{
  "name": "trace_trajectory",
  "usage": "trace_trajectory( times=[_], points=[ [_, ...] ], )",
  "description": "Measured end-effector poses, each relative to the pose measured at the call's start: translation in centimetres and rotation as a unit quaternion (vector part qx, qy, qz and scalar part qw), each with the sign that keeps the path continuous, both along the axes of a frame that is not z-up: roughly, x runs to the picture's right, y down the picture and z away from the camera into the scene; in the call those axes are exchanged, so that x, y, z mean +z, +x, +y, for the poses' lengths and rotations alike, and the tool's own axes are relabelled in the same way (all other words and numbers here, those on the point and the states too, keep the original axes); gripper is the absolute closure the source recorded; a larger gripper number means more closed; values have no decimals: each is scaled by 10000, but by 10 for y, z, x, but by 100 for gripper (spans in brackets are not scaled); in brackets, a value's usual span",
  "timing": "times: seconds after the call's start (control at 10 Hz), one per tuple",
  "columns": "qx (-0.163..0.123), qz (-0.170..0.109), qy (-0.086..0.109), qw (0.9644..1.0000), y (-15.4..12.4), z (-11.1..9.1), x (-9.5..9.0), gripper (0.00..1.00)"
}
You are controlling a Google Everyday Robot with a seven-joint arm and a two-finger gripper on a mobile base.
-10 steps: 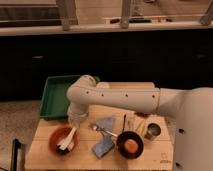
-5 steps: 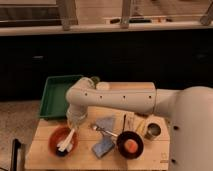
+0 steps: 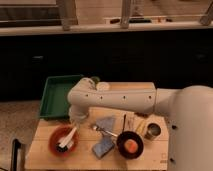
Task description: Wipe red bowl with brush
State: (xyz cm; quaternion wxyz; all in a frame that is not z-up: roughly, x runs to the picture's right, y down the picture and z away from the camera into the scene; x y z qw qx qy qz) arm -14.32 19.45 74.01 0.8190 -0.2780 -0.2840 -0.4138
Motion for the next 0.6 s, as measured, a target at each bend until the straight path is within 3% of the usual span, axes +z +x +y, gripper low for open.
trace_trajectory(
  times=[0.4, 0.6],
  points=[
    [14, 36, 14, 10000, 1, 0, 1, 100],
    [233, 195, -131, 9995, 4, 8, 14, 100]
  ],
)
